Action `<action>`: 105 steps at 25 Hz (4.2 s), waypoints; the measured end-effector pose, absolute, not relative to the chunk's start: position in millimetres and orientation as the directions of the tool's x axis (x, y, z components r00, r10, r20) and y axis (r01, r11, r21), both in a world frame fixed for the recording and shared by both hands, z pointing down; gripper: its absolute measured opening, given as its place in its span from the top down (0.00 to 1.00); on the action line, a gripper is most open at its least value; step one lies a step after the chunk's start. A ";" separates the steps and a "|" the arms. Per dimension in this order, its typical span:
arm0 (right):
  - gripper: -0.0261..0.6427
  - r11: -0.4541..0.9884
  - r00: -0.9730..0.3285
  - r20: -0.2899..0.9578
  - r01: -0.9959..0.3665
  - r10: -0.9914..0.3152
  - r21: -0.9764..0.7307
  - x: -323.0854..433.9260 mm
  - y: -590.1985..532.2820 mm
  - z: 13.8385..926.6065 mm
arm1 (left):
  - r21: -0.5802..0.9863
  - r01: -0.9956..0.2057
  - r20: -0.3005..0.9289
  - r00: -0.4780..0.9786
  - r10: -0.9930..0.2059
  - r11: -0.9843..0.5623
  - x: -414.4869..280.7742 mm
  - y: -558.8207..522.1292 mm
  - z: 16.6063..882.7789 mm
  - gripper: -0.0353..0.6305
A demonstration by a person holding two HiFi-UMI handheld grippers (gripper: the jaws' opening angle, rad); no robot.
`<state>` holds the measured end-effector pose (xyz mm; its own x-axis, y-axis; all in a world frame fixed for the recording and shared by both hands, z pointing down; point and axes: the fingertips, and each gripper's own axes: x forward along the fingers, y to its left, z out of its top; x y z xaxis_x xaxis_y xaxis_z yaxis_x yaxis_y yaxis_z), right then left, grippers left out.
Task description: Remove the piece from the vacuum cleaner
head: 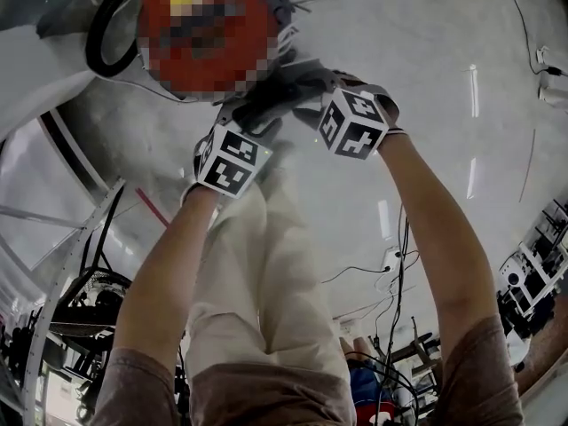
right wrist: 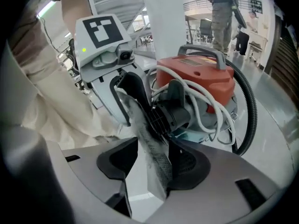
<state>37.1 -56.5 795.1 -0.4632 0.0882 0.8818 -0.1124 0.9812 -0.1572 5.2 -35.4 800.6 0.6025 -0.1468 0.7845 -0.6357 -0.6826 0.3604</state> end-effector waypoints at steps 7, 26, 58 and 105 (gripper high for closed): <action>0.72 0.983 -0.440 0.888 -0.062 0.130 -0.174 34.5 -50.7 804.7 | 0.352 -0.639 0.792 0.593 -0.147 -0.684 2.6 -38.9 802.3 0.70; 0.87 0.954 -0.478 0.874 -0.215 0.083 -0.208 35.0 -43.1 804.9 | 0.347 -0.655 0.807 0.573 -0.142 -0.671 -6.2 -31.1 800.2 0.84; 0.89 0.765 -0.562 0.822 -0.566 -0.084 -0.309 53.9 22.5 674.4 | 0.384 -0.435 0.783 0.621 0.038 -0.814 8.4 17.8 667.9 0.86; 0.84 0.474 -0.527 0.409 -0.850 -0.745 -0.232 58.9 -22.3 233.4 | 0.234 -0.313 0.493 0.854 -0.165 -0.921 4.5 -36.7 238.5 0.84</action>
